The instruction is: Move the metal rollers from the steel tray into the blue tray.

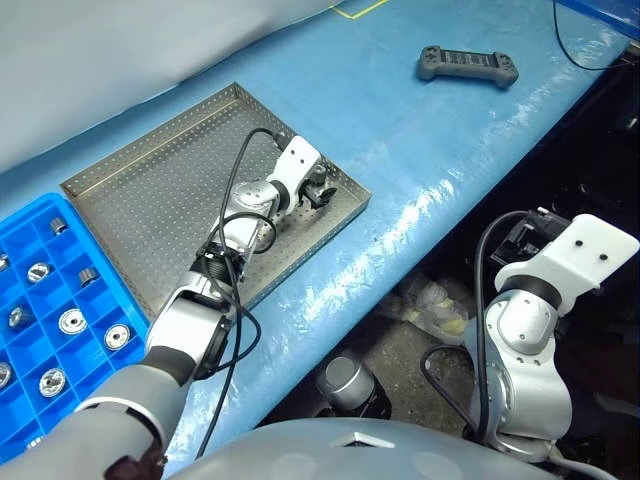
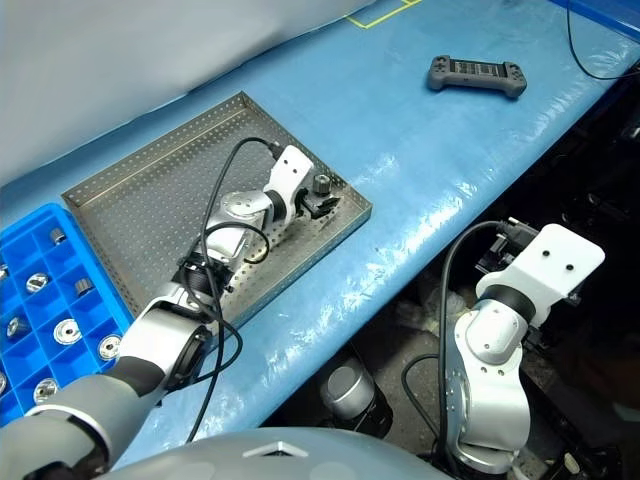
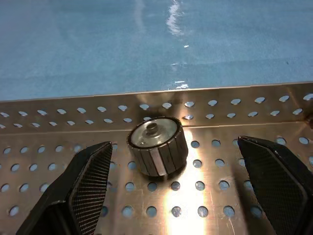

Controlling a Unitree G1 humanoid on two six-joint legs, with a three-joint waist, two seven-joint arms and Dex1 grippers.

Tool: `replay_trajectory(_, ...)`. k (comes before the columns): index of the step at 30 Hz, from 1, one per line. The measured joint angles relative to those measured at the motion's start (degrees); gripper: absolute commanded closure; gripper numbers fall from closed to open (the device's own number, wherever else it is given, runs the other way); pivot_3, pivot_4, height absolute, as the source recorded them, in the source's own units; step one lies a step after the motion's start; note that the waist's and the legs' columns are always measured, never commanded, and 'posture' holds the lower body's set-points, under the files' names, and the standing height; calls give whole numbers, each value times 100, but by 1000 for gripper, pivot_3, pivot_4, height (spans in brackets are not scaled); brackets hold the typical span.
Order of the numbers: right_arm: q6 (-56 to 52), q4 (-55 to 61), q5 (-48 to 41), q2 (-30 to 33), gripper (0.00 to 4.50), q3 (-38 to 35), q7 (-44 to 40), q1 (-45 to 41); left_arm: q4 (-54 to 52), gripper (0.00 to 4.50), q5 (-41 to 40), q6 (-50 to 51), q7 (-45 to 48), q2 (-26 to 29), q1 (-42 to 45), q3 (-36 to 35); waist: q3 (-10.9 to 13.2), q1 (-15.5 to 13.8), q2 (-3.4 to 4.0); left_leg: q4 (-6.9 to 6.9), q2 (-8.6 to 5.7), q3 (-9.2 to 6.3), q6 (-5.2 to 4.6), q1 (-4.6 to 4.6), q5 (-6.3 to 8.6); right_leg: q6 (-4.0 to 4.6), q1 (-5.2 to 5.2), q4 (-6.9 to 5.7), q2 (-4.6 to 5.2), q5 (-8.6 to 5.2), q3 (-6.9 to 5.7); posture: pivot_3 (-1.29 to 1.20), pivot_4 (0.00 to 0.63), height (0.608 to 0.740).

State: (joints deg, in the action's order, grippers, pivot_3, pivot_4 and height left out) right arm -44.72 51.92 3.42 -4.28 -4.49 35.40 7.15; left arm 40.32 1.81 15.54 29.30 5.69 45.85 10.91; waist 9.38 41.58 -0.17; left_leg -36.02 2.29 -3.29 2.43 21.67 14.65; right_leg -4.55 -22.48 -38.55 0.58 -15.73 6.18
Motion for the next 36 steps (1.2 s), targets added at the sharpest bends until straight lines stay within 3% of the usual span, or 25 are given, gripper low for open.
replay_trajectory(12, 98, 0, 27, 0, 638, -56, 2, 41, 1287, 0, 219, -549, -804, -217, 532, -130, -4, 17, -6, -2, -2, 5, -1, -1, 0, -7, 1, 1, 1, 4, 6, -690, 150, 740)
replay_trajectory(15, 105, -2, 36, 0, 661, -58, 1, 32, 1416, 580, 251, -617, -848, -217, 597, -133, -5, 15, -9, -3, -2, 6, -1, -1, 0, -8, 1, 1, 1, 4, 8, -685, 150, 740)
replay_trajectory(21, 174, -99, 38, 0, 661, -63, -5, 11, 1518, 2524, 248, -646, -844, -229, 635, -151, -8, 14, -14, -3, -2, 8, -1, -2, 0, -10, 1, 1, 1, 5, 9, -674, 150, 740)
replay_trajectory(24, 190, -152, 35, 0, 661, -62, -23, 10, 1488, 2638, 210, -612, -772, -222, 628, -182, -9, 7, -14, -3, -2, 8, -1, -2, 0, -10, 1, 1, 1, 5, 9, -658, 150, 740)
replay_trajectory(29, 213, -236, 18, 0, 661, -54, -48, -2, 773, 2638, 4, -377, -546, -164, 297, -367, -8, -13, -14, -2, -2, 9, -1, -1, 0, -10, 0, 0, 2, 5, 11, -609, 150, 740)
replay_trajectory(36, 201, -695, -8, -1, 661, 193, -324, -379, -2312, 2638, -674, 34, -736, 7, -739, -1061, -9, -253, -16, -5, 1, 19, -1, -13, 0, -10, -1, -19, -2, 8, 25, -483, 150, 740)
